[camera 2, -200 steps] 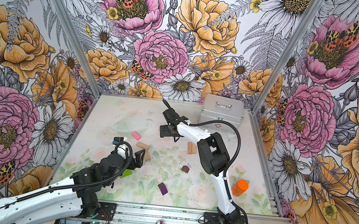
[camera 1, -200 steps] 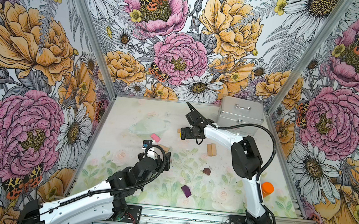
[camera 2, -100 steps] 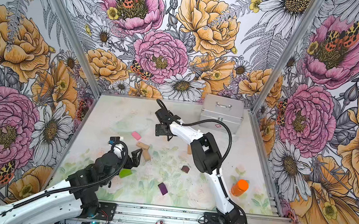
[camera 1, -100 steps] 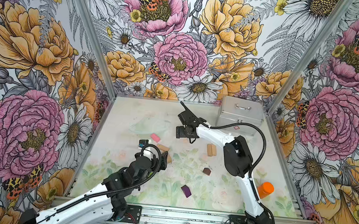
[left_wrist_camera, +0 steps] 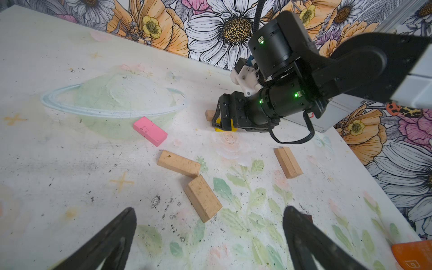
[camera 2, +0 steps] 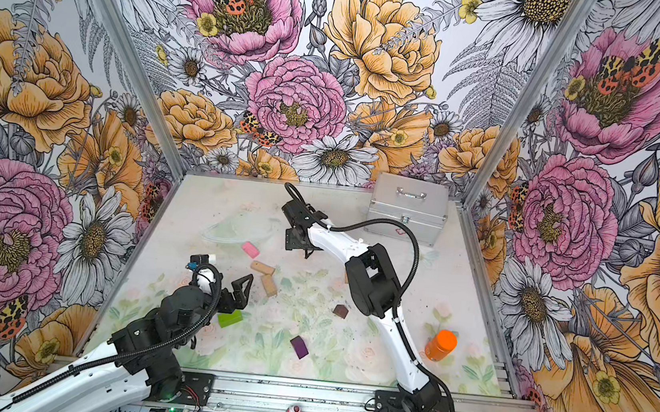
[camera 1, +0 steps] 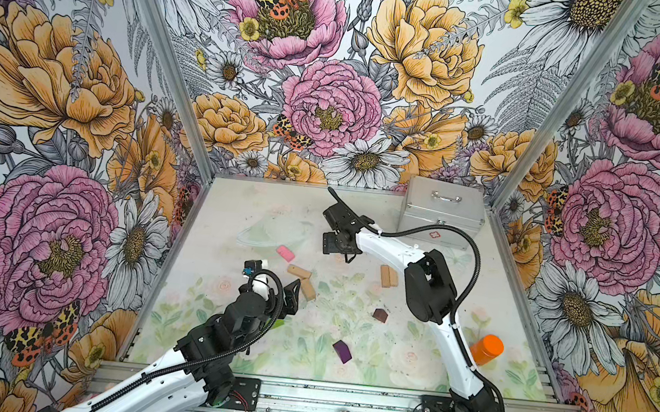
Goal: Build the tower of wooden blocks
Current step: 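Lower the right gripper and close it on the yellow block, then carry the yellow block over the two upright sticks while the left arm reaches forward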
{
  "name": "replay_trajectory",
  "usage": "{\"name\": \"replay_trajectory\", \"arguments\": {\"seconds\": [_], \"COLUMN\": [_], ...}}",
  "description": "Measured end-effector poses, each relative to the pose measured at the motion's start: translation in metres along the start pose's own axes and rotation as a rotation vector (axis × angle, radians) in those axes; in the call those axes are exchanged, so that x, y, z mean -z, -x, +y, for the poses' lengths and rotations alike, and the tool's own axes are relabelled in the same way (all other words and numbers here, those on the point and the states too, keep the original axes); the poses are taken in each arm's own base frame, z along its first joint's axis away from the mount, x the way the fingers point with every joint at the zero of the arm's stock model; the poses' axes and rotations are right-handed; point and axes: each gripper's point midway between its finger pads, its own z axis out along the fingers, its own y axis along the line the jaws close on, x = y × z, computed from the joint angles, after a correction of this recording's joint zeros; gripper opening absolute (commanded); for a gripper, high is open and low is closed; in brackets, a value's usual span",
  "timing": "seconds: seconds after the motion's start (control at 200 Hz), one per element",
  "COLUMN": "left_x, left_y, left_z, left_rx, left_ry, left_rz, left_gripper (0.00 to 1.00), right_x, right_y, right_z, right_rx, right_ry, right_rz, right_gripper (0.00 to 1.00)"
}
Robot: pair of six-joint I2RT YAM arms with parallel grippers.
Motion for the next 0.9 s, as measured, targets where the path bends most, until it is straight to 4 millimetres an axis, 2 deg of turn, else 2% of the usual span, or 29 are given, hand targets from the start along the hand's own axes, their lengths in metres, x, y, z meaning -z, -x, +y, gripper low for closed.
{"name": "replay_trajectory", "arguments": {"seconds": [0.305,0.5,0.72,0.796,0.901], "left_x": [-0.001,-0.002,-0.002,-0.002,-0.002], "left_y": [-0.002,-0.005,-0.005,-0.005,-0.004], "left_z": [0.006,0.007,0.006,0.007,0.008], "left_rx": [-0.001,-0.002,-0.002,-0.001,0.0], "left_ry": [0.011,0.009,0.008,0.01,0.014], "left_rz": [0.01,0.018,0.019,0.018,0.017], "left_gripper": [0.99,0.99,0.99,0.99,0.99], "right_x": [-0.001,-0.001,-0.01,-0.01,-0.011], "right_y": [-0.003,0.001,-0.001,0.001,0.001], "right_z": [-0.002,-0.002,-0.006,-0.006,-0.006], "right_rx": [0.003,0.009,0.018,0.017,0.015], "right_ry": [-0.009,-0.004,-0.013,-0.012,-0.01], "right_rz": [0.014,0.008,0.02,0.017,0.018], "right_gripper": [0.69,0.73,0.74,0.73,0.66]}}
